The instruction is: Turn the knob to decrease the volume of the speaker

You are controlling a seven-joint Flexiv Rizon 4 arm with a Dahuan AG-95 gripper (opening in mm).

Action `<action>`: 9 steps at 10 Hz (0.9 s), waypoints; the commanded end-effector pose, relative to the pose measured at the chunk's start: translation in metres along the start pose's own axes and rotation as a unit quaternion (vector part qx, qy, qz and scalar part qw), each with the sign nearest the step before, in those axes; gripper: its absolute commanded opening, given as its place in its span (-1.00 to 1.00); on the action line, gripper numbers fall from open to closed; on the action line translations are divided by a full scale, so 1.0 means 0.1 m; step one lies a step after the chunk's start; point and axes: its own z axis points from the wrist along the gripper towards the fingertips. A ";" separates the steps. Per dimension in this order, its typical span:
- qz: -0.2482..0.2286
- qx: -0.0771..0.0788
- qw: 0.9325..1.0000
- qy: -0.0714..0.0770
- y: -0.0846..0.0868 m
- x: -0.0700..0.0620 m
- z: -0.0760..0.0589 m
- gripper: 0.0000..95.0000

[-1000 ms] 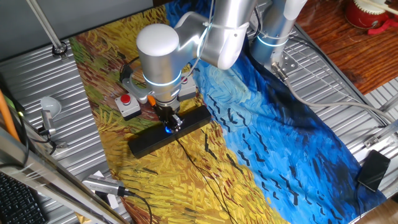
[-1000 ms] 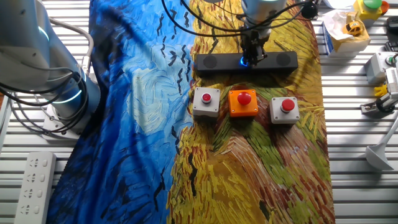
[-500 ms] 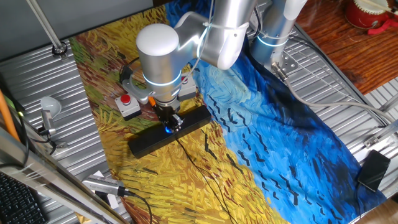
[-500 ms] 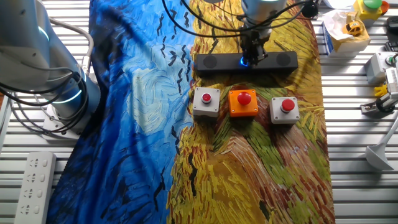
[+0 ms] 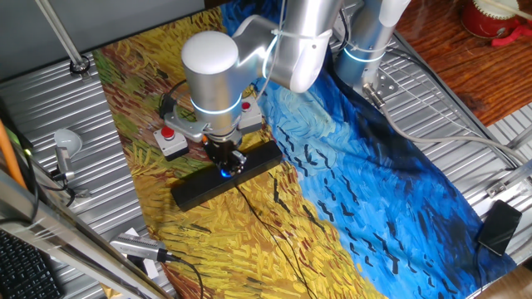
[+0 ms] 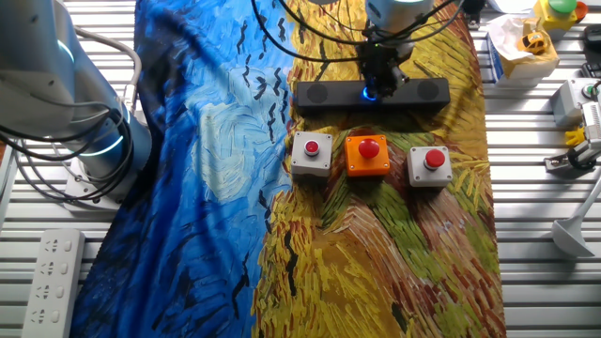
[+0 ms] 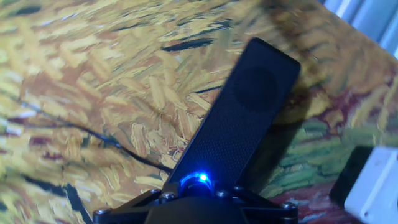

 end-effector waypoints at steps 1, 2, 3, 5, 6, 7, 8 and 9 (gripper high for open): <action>-0.093 0.004 0.996 0.004 0.00 0.00 0.01 -1.00; -0.119 0.003 0.993 0.004 0.00 0.00 0.00 -1.00; -0.136 0.002 0.991 0.003 0.00 0.00 0.00 -1.00; -0.188 0.003 0.982 0.001 0.00 0.00 0.00 -1.00; -0.221 0.004 0.975 0.001 0.00 0.00 0.00 -1.00; -0.246 0.004 0.969 0.001 0.00 0.00 0.00 -1.00; -0.289 0.006 0.957 0.002 0.00 0.00 0.00 -1.00; -0.335 0.010 0.942 0.005 0.00 0.00 0.00 -1.00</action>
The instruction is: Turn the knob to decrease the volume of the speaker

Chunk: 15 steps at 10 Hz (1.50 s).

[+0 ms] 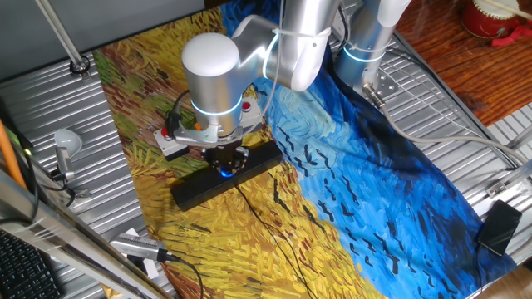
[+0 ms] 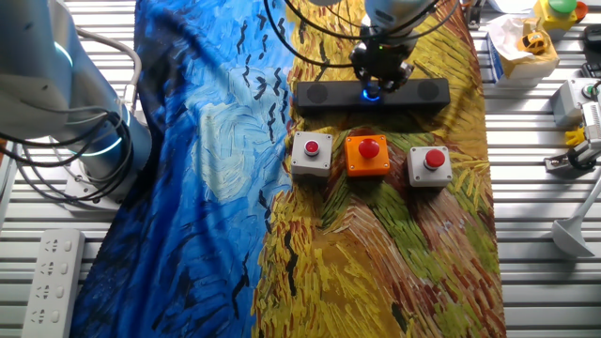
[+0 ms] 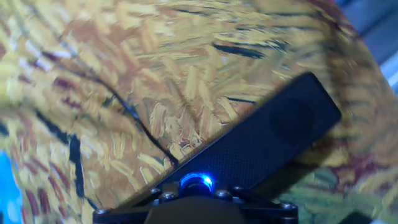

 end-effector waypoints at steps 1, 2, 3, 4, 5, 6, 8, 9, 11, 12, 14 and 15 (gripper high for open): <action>-0.155 0.007 0.988 0.008 0.00 0.00 0.00 -1.00; -0.179 0.007 0.984 0.009 0.00 0.00 0.00 -1.00; -0.240 0.009 0.970 0.017 0.00 0.00 0.00 -1.00; -0.265 0.010 0.964 0.019 0.00 0.00 0.00 -1.00; -0.296 0.011 0.955 0.020 0.00 0.00 0.00 -1.00; -0.339 0.011 0.940 0.024 0.00 0.00 0.00 -1.00; -0.381 0.012 0.924 0.025 0.00 0.00 0.00 -1.00; -0.421 0.012 0.906 0.032 0.00 0.00 0.00 -1.00; -0.452 0.012 0.891 0.031 0.00 0.00 -0.01 -1.00; -0.456 0.014 0.889 0.032 0.00 0.00 -0.01 -1.00; -0.461 0.018 0.887 0.034 0.00 0.00 -0.01 -1.00; -0.463 0.019 0.886 0.034 0.00 0.00 -0.01 -1.00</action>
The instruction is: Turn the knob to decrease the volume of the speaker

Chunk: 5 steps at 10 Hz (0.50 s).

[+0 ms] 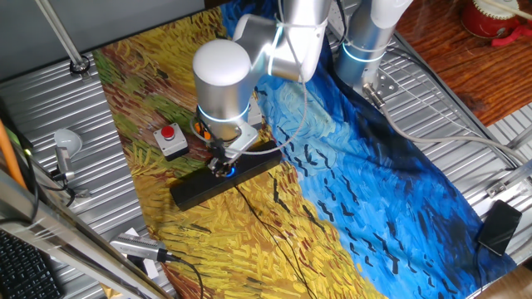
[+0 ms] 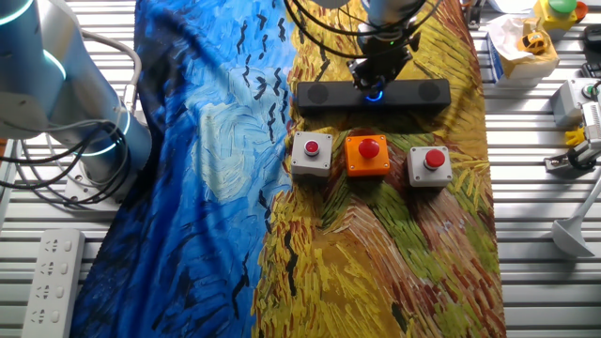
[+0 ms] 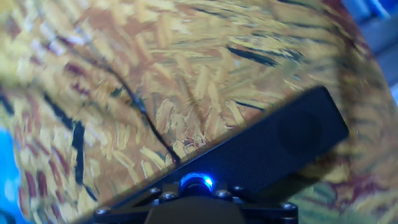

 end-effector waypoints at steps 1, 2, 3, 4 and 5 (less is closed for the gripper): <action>-0.017 0.003 1.000 0.003 0.00 0.01 0.00 -1.00; -0.005 0.004 1.000 0.003 0.00 0.01 0.00 -1.00; -0.002 0.004 1.000 0.003 0.00 0.01 0.00 -1.00; 0.006 0.005 1.000 0.003 0.00 0.01 0.00 -0.60; 0.012 0.005 1.000 0.003 0.00 0.01 0.00 -0.20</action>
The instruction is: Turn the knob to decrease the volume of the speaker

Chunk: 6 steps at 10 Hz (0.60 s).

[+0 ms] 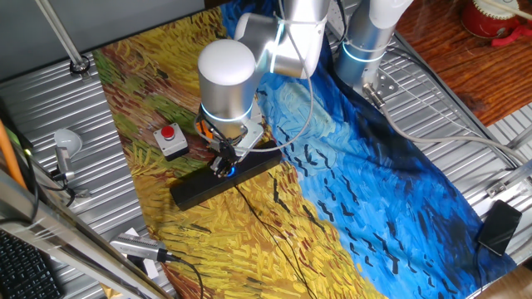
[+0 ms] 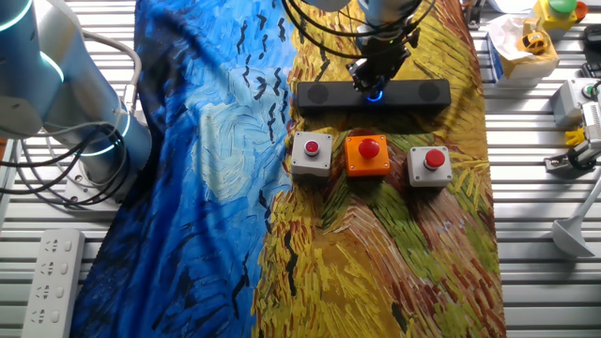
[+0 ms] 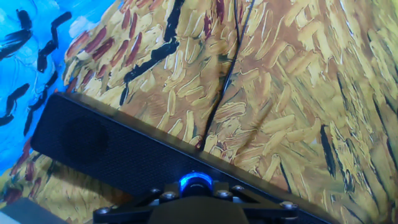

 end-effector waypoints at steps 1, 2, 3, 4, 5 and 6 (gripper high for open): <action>0.032 0.000 0.999 -0.003 0.00 0.01 0.00 0.20; 0.045 0.000 0.999 -0.003 0.00 0.01 0.00 0.20; 0.058 0.000 0.998 -0.003 0.00 0.01 0.00 0.20; 0.080 -0.001 0.997 -0.002 0.00 0.01 -0.01 0.20; 0.091 -0.002 0.996 -0.002 0.00 0.01 -0.01 0.20; 0.122 -0.004 0.993 -0.001 0.00 0.01 -0.01 0.20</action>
